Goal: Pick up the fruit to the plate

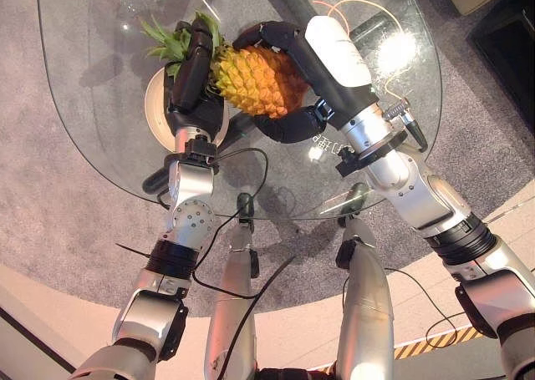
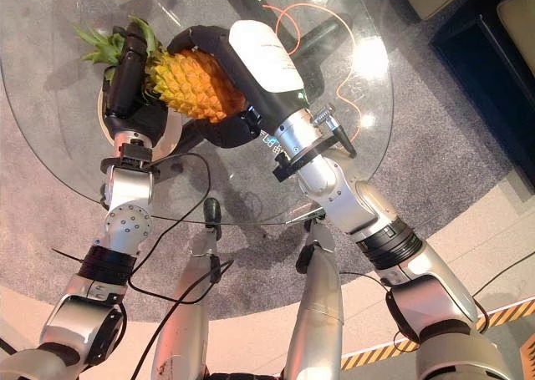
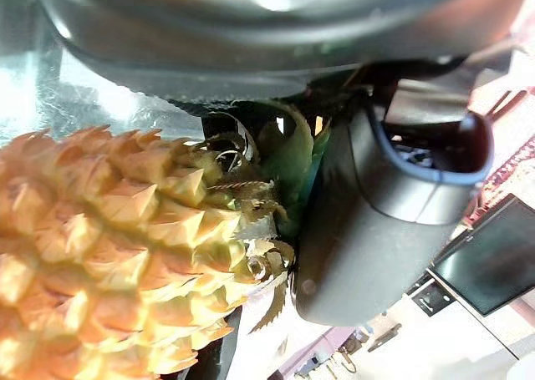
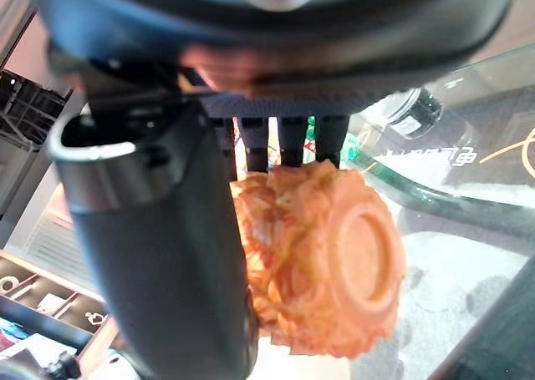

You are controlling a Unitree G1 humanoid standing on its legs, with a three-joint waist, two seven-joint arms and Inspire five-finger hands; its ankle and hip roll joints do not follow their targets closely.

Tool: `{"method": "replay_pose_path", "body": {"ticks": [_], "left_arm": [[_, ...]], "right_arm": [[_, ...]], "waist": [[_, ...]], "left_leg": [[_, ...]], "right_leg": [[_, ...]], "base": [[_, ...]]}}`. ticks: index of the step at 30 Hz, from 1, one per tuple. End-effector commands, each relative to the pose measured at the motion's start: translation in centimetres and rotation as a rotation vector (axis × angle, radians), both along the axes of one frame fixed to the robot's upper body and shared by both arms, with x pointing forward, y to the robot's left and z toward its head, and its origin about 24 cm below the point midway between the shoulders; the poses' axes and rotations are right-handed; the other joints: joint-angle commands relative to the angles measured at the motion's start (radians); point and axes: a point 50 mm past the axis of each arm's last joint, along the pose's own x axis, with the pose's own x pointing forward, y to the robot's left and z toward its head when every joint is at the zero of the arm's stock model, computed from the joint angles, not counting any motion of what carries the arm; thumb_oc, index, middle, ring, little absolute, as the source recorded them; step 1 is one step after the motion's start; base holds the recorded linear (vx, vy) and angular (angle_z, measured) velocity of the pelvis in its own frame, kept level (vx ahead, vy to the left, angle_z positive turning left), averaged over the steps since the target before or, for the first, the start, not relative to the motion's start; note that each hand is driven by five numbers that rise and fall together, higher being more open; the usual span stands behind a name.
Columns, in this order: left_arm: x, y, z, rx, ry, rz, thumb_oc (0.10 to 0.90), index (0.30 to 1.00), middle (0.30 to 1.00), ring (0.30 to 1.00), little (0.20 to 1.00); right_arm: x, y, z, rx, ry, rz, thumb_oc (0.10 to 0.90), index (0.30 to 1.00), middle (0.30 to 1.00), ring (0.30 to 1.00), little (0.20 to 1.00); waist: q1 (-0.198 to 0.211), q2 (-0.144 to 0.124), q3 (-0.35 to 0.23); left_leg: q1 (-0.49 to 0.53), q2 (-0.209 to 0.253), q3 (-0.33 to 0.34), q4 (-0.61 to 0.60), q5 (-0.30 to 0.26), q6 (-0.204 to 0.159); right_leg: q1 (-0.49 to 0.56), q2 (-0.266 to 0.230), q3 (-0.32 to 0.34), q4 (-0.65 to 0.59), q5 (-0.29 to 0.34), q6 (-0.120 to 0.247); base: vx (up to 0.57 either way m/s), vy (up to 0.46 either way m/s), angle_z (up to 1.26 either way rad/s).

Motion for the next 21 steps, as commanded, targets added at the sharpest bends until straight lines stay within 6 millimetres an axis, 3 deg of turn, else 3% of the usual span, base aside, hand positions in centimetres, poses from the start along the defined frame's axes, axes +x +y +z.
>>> {"method": "replay_pose_path", "body": {"ticks": [1,21], "left_arm": [[-3.13,-1.87,6.63,0.055,-0.369,-0.023,0.100,0.300,0.300,0.300,0.200],[-3.21,-0.89,6.94,0.069,-0.359,0.107,0.100,0.300,0.300,0.300,0.200]], "right_arm": [[-4.45,2.38,4.43,0.078,-0.268,0.218,0.800,0.900,0.900,0.900,0.900],[-4.45,2.31,4.73,0.095,-0.282,0.211,0.800,0.900,0.900,0.900,0.900]], "waist": [[0.001,0.026,-0.023],[0.004,0.030,-0.023]], "left_leg": [[-0.072,0.030,-0.037,0.000,0.091,-0.016],[-0.064,0.031,-0.033,-0.011,0.096,-0.017]], "right_leg": [[0.074,-0.070,0.030,-0.025,-0.017,0.111],[0.078,-0.071,0.027,-0.026,-0.018,0.110]], "base": [[0.00,0.000,0.00],[0.00,0.000,0.00]]}}
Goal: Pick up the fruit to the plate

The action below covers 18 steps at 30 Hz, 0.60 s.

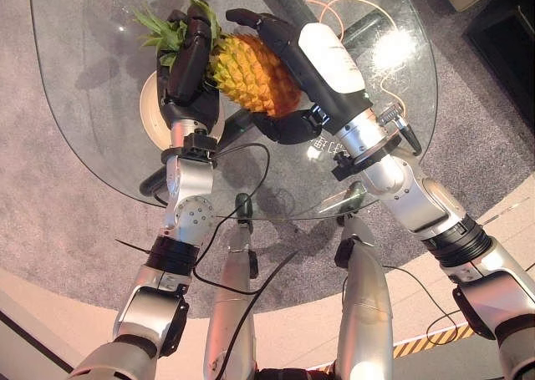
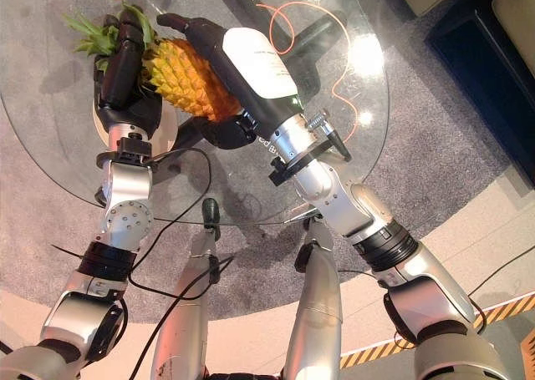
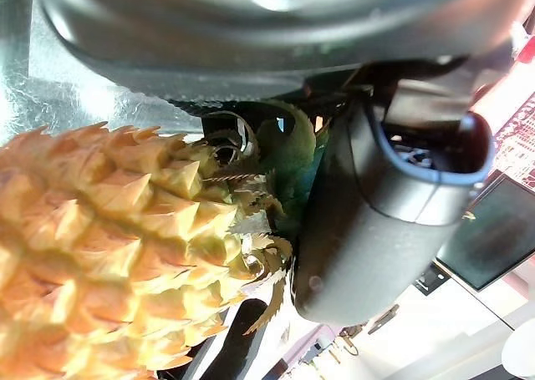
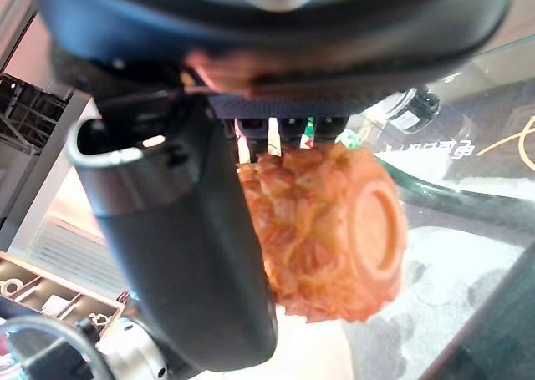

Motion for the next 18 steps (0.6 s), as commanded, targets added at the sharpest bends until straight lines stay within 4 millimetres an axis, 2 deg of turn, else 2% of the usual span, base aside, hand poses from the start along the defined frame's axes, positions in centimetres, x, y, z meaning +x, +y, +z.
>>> {"method": "replay_pose_path", "body": {"ticks": [1,8,18], "left_arm": [[-3.1,-0.6,6.0,0.007,-0.329,0.036,0.100,0.300,0.300,0.300,0.200],[-3.1,0.7,6.0,-0.085,-0.316,0.130,0.100,0.300,0.300,0.300,0.200],[-4.0,1.5,6.6,-0.223,-0.357,0.226,0.100,0.300,0.300,0.300,0.200]], "right_arm": [[-4.3,2.0,5.1,0.100,-0.287,0.192,0.800,0.900,0.900,0.900,0.900],[-4.2,1.9,5.4,0.112,-0.300,0.188,0.800,0.900,0.900,0.900,0.900],[-4.1,2.1,5.5,0.127,-0.303,0.182,0.800,0.900,0.900,0.900,0.900]], "waist": [[0.012,0.029,-0.023],[0.013,0.026,-0.023],[0.012,0.017,-0.023]], "left_leg": [[-0.062,0.032,-0.034,-0.013,0.097,-0.017],[-0.060,0.034,-0.034,-0.025,0.103,-0.020],[-0.059,0.034,-0.035,-0.022,0.099,-0.023]], "right_leg": [[0.083,-0.071,0.024,-0.027,-0.018,0.110],[0.087,-0.070,0.021,-0.038,-0.015,0.112],[0.089,-0.068,0.022,-0.043,-0.014,0.110]], "base": [[0.00,0.000,0.00],[0.00,0.000,0.00],[0.00,0.000,0.00]]}}
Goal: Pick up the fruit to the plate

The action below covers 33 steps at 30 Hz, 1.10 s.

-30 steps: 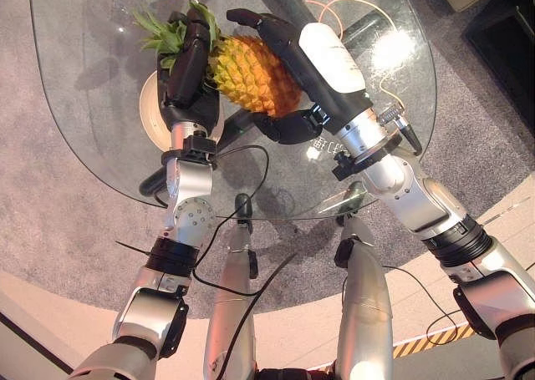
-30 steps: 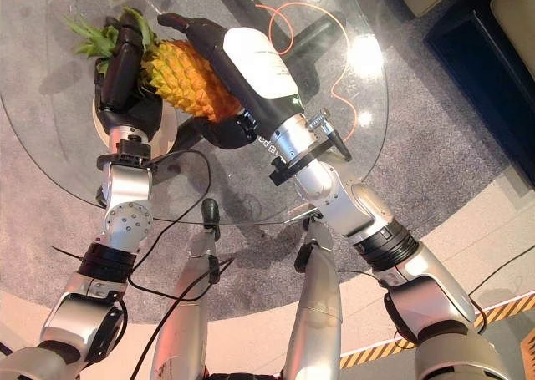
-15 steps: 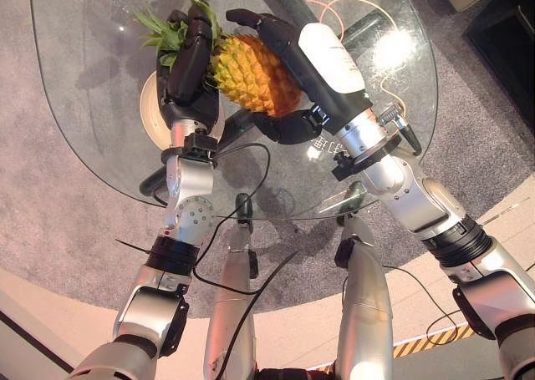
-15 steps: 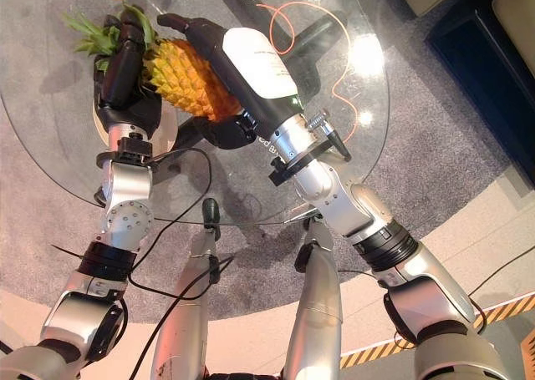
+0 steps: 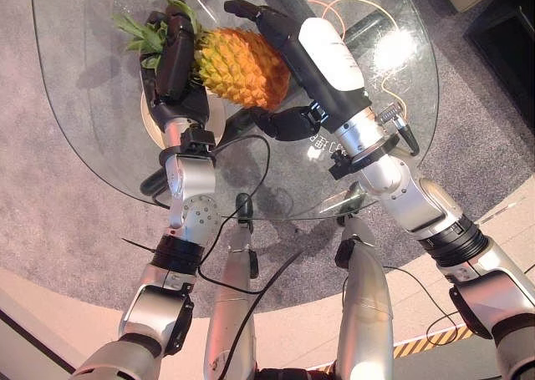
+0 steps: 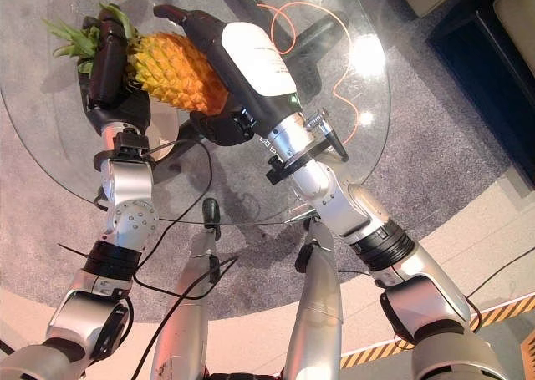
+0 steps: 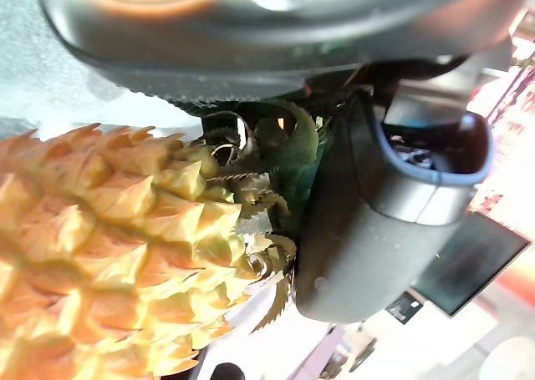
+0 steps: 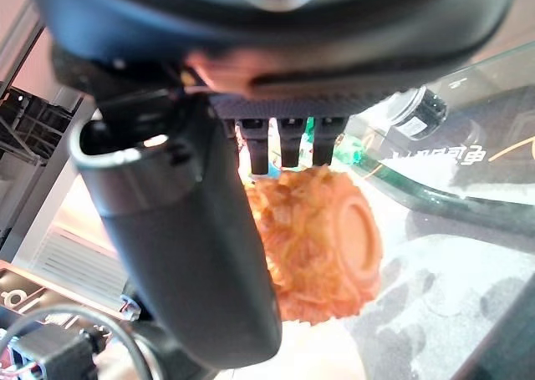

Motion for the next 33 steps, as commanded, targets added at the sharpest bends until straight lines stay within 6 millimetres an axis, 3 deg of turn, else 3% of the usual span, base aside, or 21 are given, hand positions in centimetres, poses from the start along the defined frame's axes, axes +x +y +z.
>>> {"method": "replay_pose_path", "body": {"ticks": [1,15,26,33], "left_arm": [[-3.7,1.2,6.6,-0.036,-0.380,0.137,0.100,0.300,0.300,0.300,0.200],[-5.1,1.7,7.6,-0.062,-0.388,0.374,0.100,0.300,0.300,0.300,0.200],[-5.3,2.6,7.7,-0.045,-0.372,0.542,0.100,0.300,0.300,0.300,0.200],[-5.3,3.5,7.5,-0.020,-0.359,0.643,0.100,0.300,0.300,0.300,0.200]], "right_arm": [[-4.0,1.9,5.3,0.093,-0.285,0.172,0.800,0.900,0.900,0.900,0.900],[-3.3,1.5,5.5,0.177,-0.276,0.132,0.800,0.900,0.900,0.900,0.900],[-1.9,-1.6,5.0,0.326,-0.296,-0.007,0.800,0.900,0.900,0.900,0.900],[-0.8,-4.7,4.1,0.446,-0.298,-0.138,0.800,0.900,0.900,0.900,0.900]], "waist": [[0.008,0.016,-0.023],[0.010,0.007,-0.023],[-0.006,0.005,-0.023],[-0.017,0.002,-0.023]], "left_leg": [[-0.059,0.033,-0.036,-0.024,0.100,-0.022],[-0.057,0.033,-0.036,-0.045,0.109,-0.026],[-0.062,0.034,-0.030,-0.035,0.103,-0.027],[-0.065,0.037,-0.027,-0.032,0.099,-0.028]], "right_leg": [[0.089,-0.067,0.022,-0.044,-0.014,0.110],[0.095,-0.062,0.018,-0.060,-0.011,0.109],[0.085,-0.059,0.030,-0.056,-0.012,0.109],[0.076,-0.056,0.033,-0.048,-0.015,0.110]], "base": [[0.00,0.000,0.00],[0.00,0.000,0.00],[0.00,0.003,0.00],[0.00,0.000,0.00]]}}
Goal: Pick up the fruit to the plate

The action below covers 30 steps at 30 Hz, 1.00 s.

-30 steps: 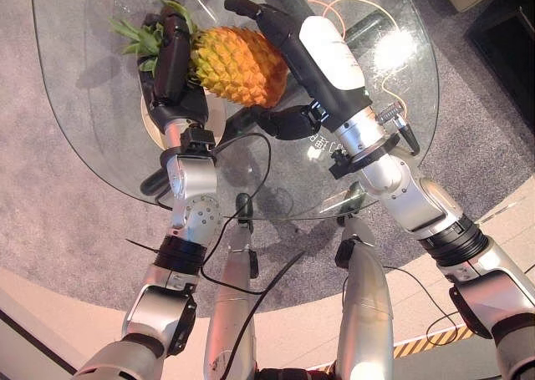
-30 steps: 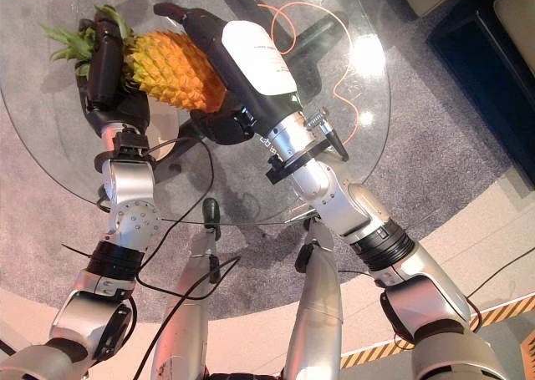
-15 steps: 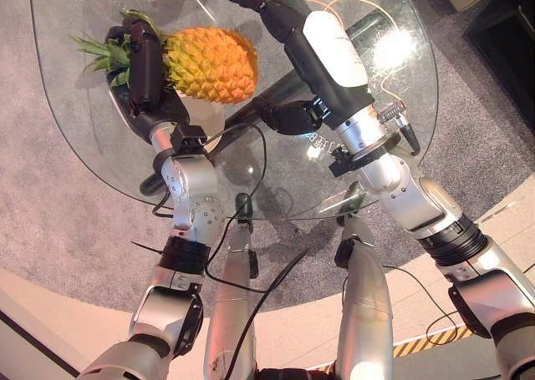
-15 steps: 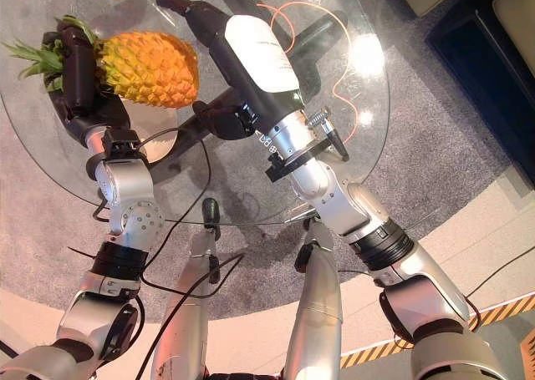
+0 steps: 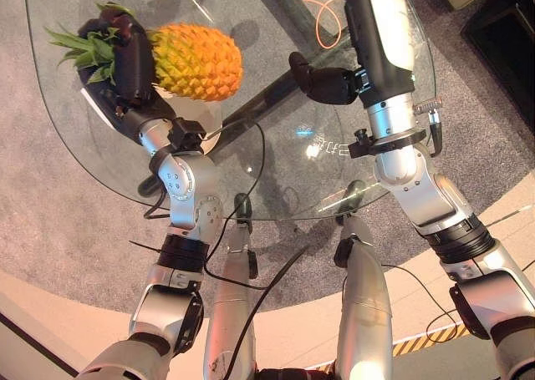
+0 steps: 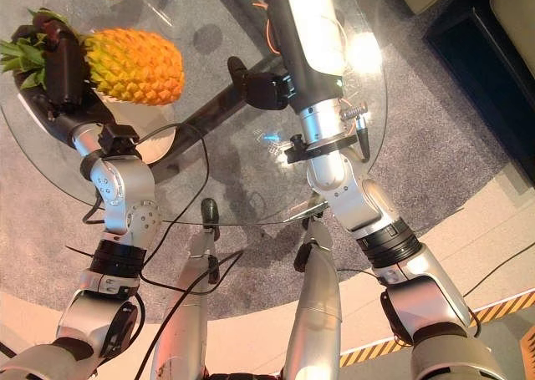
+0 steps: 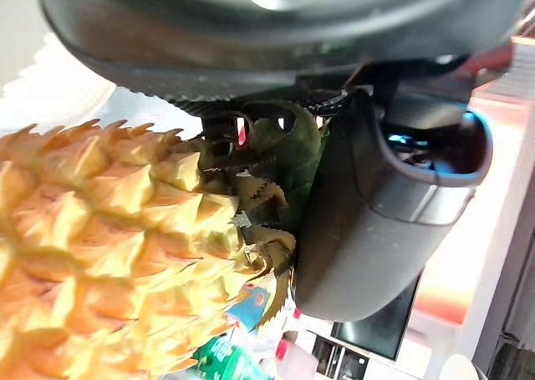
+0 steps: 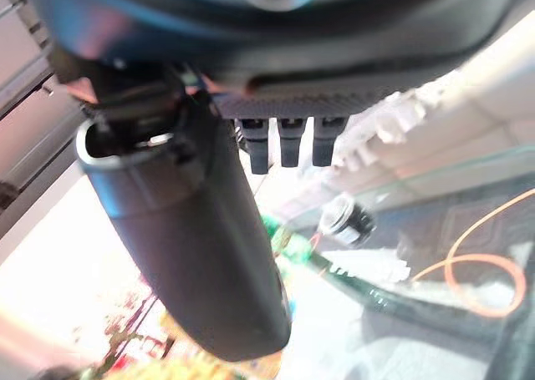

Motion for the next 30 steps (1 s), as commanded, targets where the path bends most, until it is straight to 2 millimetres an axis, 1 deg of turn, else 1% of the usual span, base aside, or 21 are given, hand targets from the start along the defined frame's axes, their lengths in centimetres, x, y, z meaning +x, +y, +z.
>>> {"method": "replay_pose_path", "body": {"ticks": [1,5,11,12,16,17,20,23,25,28,30], "left_arm": [[-3.4,1.7,6.4,0.097,-0.392,0.171,0.100,0.300,0.300,0.300,0.200],[-3.6,2.6,6.0,0.100,-0.370,0.265,0.100,0.300,0.300,0.300,0.200],[-3.5,3.9,5.7,0.112,-0.332,0.374,0.100,0.300,0.300,0.300,0.200],[-3.5,3.9,5.6,0.112,-0.331,0.377,0.100,0.300,0.300,0.300,0.200],[-3.3,4.3,5.7,0.110,-0.315,0.416,0.100,0.300,0.300,0.300,0.200],[-3.0,4.7,5.6,0.116,-0.295,0.463,0.100,0.300,0.300,0.300,0.200],[-2.7,5.1,5.5,0.117,-0.273,0.500,0.100,0.300,0.300,0.300,0.200],[-2.3,5.8,5.5,0.105,-0.247,0.529,0.100,0.300,0.300,0.300,0.200],[-2.1,6.6,5.6,0.107,-0.230,0.548,0.100,0.300,0.300,0.300,0.200],[-1.8,7.2,5.8,0.120,-0.213,0.570,0.100,0.300,0.300,0.300,0.200],[-1.6,7.6,6.2,0.129,-0.200,0.584,0.100,0.300,0.300,0.300,0.200]], "right_arm": [[-1.9,-0.7,3.0,0.137,-0.209,0.032,0.800,0.900,0.900,0.900,0.900],[-1.4,-3.6,1.7,0.253,-0.202,-0.076,0.800,0.900,0.900,0.900,0.900],[-0.9,-8.1,0.1,0.496,-0.173,-0.208,0.800,0.900,0.900,0.900,0.900],[-0.9,-8.2,0.1,0.500,-0.172,-0.211,0.800,0.900,0.900,0.900,0.900],[-0.6,-9.7,-0.5,0.598,-0.144,-0.248,0.800,0.900,0.900,0.900,0.900],[-0.4,-10.7,-1.0,0.675,-0.134,-0.296,0.800,0.900,0.900,0.900,0.900],[-0.2,-11.8,-1.5,0.758,-0.136,-0.351,0.800,0.900,0.900,0.900,0.900],[0.0,-13.6,-2.2,0.879,-0.139,-0.435,0.800,0.900,0.900,0.900,0.900],[0.2,-15.5,-3.3,0.994,-0.127,-0.481,0.800,0.900,0.900,0.900,0.900],[0.4,-17.4,-4.4,1.115,-0.101,-0.536,0.800,0.900,0.900,0.900,0.900],[0.6,-18.8,-5.7,1.179,-0.060,-0.611,0.800,0.900,0.900,0.900,0.900]], "waist": [[-0.005,0.002,-0.023],[-0.017,0.001,-0.023],[-0.029,-0.002,-0.023],[-0.029,-0.002,-0.023],[-0.034,-0.001,-0.023],[-0.039,0.002,-0.023],[-0.040,0.004,-0.023],[-0.043,0.009,-0.023],[-0.042,0.010,-0.023],[-0.041,0.010,-0.023],[-0.038,0.009,-0.023]], "left_leg": [[-0.064,0.038,-0.027,-0.028,0.099,-0.028],[-0.062,0.042,-0.023,-0.028,0.096,-0.027],[-0.062,0.048,-0.015,-0.025,0.089,-0.029],[-0.062,0.048,-0.014,-0.025,0.089,-0.029],[-0.061,0.051,-0.010,-0.027,0.088,-0.029],[-0.062,0.053,-0.007,-0.027,0.086,-0.029],[-0.060,0.054,-0.003,-0.027,0.085,-0.030],[-0.059,0.056,0.002,-0.028,0.085,-0.032],[-0.058,0.057,0.005,-0.027,0.083,-0.033],[-0.058,0.059,0.004,-0.025,0.080,-0.035],[-0.061,0.060,0.003,-0.022,0.078,-0.036]], "right_leg": [[0.077,-0.057,0.033,-0.041,-0.016,0.109],[0.070,-0.054,0.037,-0.036,-0.018,0.109],[0.063,-0.052,0.040,-0.031,-0.021,0.110],[0.062,-0.051,0.041,-0.031,-0.021,0.109],[0.061,-0.048,0.044,-0.030,-0.024,0.108],[0.056,-0.044,0.048,-0.027,-0.027,0.105],[0.055,-0.041,0.050,-0.025,-0.031,0.103],[0.053,-0.038,0.053,-0.020,-0.036,0.100],[0.054,-0.036,0.051,-0.020,-0.039,0.097],[0.055,-0.033,0.049,-0.017,-0.043,0.094],[0.056,-0.030,0.046,-0.015,-0.046,0.092]], "base": [[0.00,0.000,0.00],[0.00,0.000,0.00],[0.00,0.002,-0.01],[0.00,0.000,0.00],[0.00,0.008,-0.01],[0.01,0.039,-0.02],[0.00,0.014,-0.01],[0.01,0.031,-0.05],[0.00,0.013,-0.09],[0.00,0.001,-0.03],[0.00,0.000,0.00]]}}
